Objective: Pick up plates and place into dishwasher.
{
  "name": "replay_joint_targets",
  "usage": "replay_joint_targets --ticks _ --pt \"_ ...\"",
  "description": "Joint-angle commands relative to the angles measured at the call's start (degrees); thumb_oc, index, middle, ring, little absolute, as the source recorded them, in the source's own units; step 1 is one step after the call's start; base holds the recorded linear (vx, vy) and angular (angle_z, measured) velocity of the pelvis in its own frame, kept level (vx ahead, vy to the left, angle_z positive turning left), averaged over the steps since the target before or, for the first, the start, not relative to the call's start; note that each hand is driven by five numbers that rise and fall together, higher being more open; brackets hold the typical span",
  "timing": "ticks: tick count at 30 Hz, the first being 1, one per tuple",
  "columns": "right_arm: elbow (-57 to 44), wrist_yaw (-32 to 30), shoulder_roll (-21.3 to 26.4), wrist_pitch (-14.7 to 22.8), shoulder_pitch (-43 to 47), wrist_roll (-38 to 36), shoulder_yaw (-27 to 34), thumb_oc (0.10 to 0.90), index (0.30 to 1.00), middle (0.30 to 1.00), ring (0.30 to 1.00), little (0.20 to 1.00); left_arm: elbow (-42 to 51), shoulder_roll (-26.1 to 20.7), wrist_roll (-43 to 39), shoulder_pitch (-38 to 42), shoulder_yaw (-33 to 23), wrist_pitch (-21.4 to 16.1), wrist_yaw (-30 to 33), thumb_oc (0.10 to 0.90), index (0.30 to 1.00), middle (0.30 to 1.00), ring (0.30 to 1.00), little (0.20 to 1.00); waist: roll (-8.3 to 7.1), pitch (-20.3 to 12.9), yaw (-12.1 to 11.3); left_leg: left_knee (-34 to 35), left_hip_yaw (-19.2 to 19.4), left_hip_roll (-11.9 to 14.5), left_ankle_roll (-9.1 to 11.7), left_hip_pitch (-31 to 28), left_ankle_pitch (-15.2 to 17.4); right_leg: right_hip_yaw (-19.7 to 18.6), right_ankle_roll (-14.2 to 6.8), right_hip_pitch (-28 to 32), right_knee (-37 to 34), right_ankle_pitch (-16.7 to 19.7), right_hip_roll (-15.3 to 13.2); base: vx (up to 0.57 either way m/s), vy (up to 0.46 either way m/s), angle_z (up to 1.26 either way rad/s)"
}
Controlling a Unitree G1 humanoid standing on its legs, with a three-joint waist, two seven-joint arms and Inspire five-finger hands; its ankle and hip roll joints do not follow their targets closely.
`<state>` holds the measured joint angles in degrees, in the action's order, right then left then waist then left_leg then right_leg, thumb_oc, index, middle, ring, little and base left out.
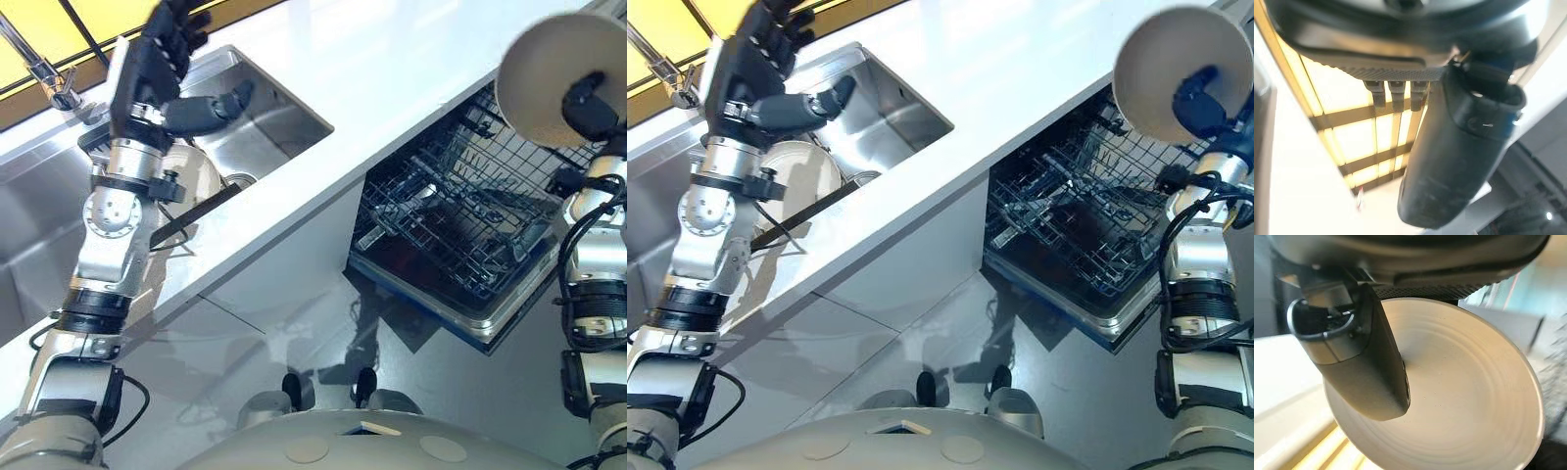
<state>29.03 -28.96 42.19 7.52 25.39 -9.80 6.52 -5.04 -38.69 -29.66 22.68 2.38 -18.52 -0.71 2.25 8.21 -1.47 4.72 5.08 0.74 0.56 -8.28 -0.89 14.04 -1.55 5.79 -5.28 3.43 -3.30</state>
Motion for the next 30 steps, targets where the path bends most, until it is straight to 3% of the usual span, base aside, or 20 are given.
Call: replay_joint_targets --ticks 1,10,19,24,30 --pt "-0.4 1.2 8.4 2.6 1.1 5.2 2.2 0.100 0.300 0.300 0.300 0.200 0.3 -4.8 -1.8 3.1 -3.6 -4.6 1.2 0.800 0.900 0.900 0.900 0.900 0.00 -4.9 -0.7 -1.2 -0.9 -2.2 1.1 1.0 4.3 2.2 0.0 1.4 8.9 -13.7 2.7 0.03 -0.010 0.24" --pt "8.2 -0.3 12.9 0.5 -0.3 5.7 3.5 0.100 0.300 0.300 0.300 0.200 -5.3 -8.0 -1.9 1.0 -7.1 -5.6 4.5 0.800 0.900 0.900 0.900 0.900 1.86 -0.6 -1.9 -3.1 -2.2 -1.8 2.9 5.0 2.7 4.4 1.0 -2.0 13.8 -15.5 1.2 -0.02 -0.015 0.21" --pt "18.8 0.5 17.6 0.5 4.6 10.7 -1.5 0.100 0.300 0.300 0.300 0.200 -7.9 -9.2 -4.2 -2.7 -9.6 -7.1 5.7 0.800 0.900 0.900 0.900 0.900 4.28 3.1 -4.2 -6.0 -3.6 -1.4 4.2 9.4 1.8 6.7 2.7 -5.2 17.3 -17.2 0.0 0.00 -0.001 0.17" --pt "19.8 3.0 18.9 -3.1 7.1 15.3 -5.3 0.100 0.300 0.300 0.300 0.200 -7.4 -10.1 -5.6 -4.6 -11.5 -8.0 5.7 0.800 0.900 0.900 0.900 0.900 5.21 5.6 -5.0 -6.8 -4.8 -1.3 4.3 11.8 1.5 6.6 3.0 -8.8 20.4 -18.1 -0.6 -0.04 -0.015 0.15" --pt "18.5 6.0 16.6 -9.3 7.6 19.3 -10.1 0.100 0.300 0.300 0.300 0.200 -5.6 -10.0 -6.7 -6.0 -12.4 -8.0 6.4 0.800 0.900 0.900 0.900 0.900 5.92 7.8 -5.2 -7.0 -5.6 -1.6 4.1 13.2 1.0 5.8 3.3 -11.1 21.8 -18.2 -0.8 -0.04 0.004 0.15"
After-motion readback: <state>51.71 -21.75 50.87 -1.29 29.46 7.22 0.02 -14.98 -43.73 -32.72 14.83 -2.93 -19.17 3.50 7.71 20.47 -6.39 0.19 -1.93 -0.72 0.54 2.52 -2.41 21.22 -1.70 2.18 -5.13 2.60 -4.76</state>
